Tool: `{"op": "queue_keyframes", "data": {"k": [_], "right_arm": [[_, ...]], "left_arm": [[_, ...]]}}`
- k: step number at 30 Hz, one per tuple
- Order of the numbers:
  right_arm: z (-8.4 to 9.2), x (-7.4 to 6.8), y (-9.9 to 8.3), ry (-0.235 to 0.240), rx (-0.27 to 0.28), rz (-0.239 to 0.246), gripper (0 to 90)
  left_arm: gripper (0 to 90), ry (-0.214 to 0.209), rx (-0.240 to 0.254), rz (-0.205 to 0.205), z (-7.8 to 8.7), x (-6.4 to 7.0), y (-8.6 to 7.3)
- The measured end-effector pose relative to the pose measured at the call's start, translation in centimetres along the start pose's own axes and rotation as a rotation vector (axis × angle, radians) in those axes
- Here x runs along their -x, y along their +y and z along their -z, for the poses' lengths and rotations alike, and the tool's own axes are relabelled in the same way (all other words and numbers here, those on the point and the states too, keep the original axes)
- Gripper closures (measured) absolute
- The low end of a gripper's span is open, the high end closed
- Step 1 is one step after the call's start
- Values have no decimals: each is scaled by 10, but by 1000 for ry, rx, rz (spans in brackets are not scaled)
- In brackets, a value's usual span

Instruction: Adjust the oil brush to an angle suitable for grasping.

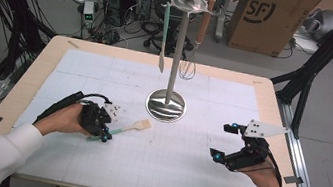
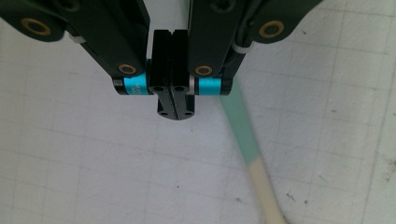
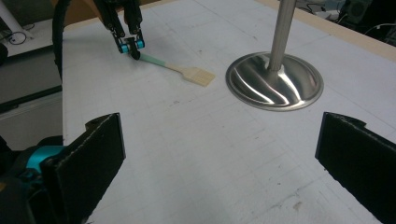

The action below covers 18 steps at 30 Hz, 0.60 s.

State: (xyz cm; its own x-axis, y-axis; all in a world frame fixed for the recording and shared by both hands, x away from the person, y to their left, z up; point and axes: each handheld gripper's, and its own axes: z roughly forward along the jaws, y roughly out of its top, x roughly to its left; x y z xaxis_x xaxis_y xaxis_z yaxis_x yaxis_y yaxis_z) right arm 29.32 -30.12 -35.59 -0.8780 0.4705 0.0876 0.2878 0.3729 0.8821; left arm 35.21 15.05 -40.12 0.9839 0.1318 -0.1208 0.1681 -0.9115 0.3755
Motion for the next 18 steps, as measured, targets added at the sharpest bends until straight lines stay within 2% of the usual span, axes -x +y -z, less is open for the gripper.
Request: {"op": "queue_keyframes", "data": {"k": [2,6,14,18], "right_arm": [[0,0,0,2,0,-1,2],[1,0,0,1,0,-1,2],[2,0,0,-3,2,0,2],[1,-1,0,-2,-4,-2,2]], "left_arm": [[898,1,-5,-3,0,-1,-1],[898,-4,14,21,0,-3,-6],[898,-1,26,45,-1,-6,-20],[898,2,22,39,-1,-5,-21]]}}
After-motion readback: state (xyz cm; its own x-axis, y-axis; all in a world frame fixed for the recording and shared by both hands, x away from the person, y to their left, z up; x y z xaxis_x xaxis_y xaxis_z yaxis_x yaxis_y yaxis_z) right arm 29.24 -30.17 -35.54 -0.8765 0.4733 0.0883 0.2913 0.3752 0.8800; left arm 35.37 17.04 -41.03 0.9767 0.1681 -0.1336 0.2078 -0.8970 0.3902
